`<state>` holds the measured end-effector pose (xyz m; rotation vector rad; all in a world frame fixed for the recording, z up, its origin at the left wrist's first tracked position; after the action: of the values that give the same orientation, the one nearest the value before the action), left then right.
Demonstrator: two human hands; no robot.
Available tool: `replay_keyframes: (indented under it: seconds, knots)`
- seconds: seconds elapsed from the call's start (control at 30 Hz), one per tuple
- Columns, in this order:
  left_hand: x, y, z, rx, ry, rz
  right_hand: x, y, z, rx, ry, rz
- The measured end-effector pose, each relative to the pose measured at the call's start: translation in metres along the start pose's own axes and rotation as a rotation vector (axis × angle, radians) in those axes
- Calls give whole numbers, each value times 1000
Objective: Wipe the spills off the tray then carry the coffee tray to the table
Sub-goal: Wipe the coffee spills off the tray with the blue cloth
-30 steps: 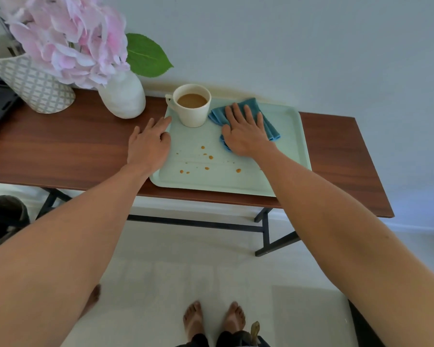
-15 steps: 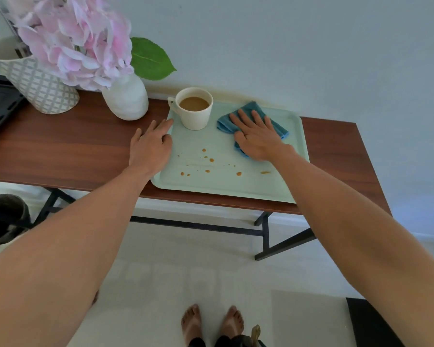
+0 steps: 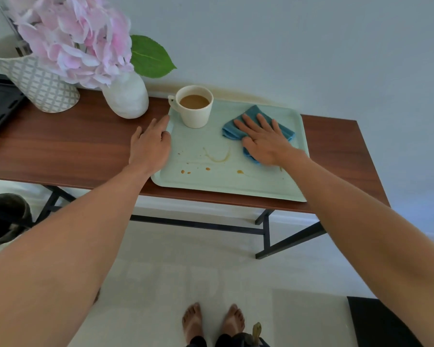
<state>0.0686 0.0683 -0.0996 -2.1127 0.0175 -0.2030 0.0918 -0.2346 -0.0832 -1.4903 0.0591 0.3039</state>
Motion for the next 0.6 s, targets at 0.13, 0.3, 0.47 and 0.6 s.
replay_keyframes:
  seconds: [0.13, 0.3, 0.47, 0.6]
  knots:
    - [0, 1, 0, -4, -9, -13, -3, 9, 45, 18, -85, 1]
    - [1, 1, 0, -12, -18, -16, -38, 15, 36, -3, -409, 68]
    - [0, 2, 1, -19, -14, -17, -31, 8, 3, -23, -280, 63]
    - [2, 1, 3, -17, -8, -14, -17, 8, 47, -13, -194, 48]
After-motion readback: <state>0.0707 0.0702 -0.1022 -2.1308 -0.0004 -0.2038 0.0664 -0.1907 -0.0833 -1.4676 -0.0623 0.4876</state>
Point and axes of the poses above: each hand's wrist, its own x-axis towards the middle knuckle, its own y-axis out of the palm, z = x × y, the point moved 2 cm from there along x, towards the middle knuckle, and after that the axes turned 9 degrees about y, right-handed, at the moved point
